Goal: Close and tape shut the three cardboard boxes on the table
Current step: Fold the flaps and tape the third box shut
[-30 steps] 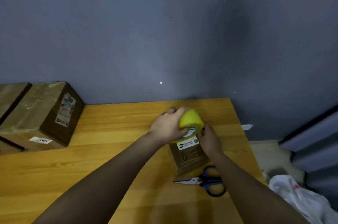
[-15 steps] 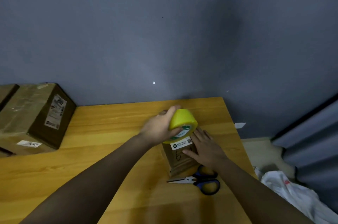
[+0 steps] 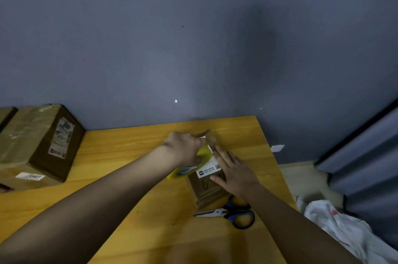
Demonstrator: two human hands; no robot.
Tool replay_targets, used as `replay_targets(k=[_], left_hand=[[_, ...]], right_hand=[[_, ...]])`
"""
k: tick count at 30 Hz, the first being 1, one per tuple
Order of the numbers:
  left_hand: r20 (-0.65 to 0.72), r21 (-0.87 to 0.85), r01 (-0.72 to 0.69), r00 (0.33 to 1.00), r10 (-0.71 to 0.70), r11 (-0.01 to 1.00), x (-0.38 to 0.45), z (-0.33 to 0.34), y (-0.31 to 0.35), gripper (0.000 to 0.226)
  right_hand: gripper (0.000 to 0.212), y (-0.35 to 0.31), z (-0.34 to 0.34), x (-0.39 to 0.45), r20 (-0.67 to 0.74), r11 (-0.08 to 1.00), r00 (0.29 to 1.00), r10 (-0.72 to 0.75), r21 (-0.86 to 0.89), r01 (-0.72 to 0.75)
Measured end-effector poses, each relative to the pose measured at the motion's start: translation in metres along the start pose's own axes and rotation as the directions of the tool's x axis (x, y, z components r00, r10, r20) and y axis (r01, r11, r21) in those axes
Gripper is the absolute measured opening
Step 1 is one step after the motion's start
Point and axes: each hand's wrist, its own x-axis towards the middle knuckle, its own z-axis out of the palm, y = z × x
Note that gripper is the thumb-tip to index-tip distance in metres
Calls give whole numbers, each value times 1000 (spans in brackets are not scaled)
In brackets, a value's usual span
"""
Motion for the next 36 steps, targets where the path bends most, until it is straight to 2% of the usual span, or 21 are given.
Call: replay_targets(k=[5,8,11,13,16,21,26,31,34,36], left_hand=[[262,84,42,963,-63,996,-2,-13,-3,63],[355,157,26,931,-81,987,3,-15,0,66],[442,277,-38,892,-92,960,9,-11,4,67],[480,287,-45,871,-103,957,10,-8,2,69],[451,247,-35,888,-84,968,7,-3,2,68],[393,137,14,917,-67,990,-6,5,-3,67],[337,97,36,939,-67,995,-12,-2,-8,66],[328,81,39,942,-64,996,-14,2,-11,68],[306,74,39,950,-60,996,-14,2,-12,67],[297,74,39,953,-59,997,-15,0,-13,66]], right_hand=[[101,-1,-3,0,13,1000,1000,9,-3,-9],[111,-2,-1,1,15,1000,1000,3,-20,-2],[107,-3,-2,1,28,1000,999,15,-13,-15],[109,-4,-3,2,31,999,999,14,-29,-13],[119,-10,-9,3,29,998,999,25,-59,-23],[84,-38,-10,7,-62,991,995,84,-104,-90],[97,-48,6,4,-76,985,985,154,-68,-159],[73,-54,11,6,-97,993,988,117,-9,-118],[92,-54,8,3,-101,999,994,49,7,-48],[100,-56,6,4,-35,999,998,44,21,-43]])
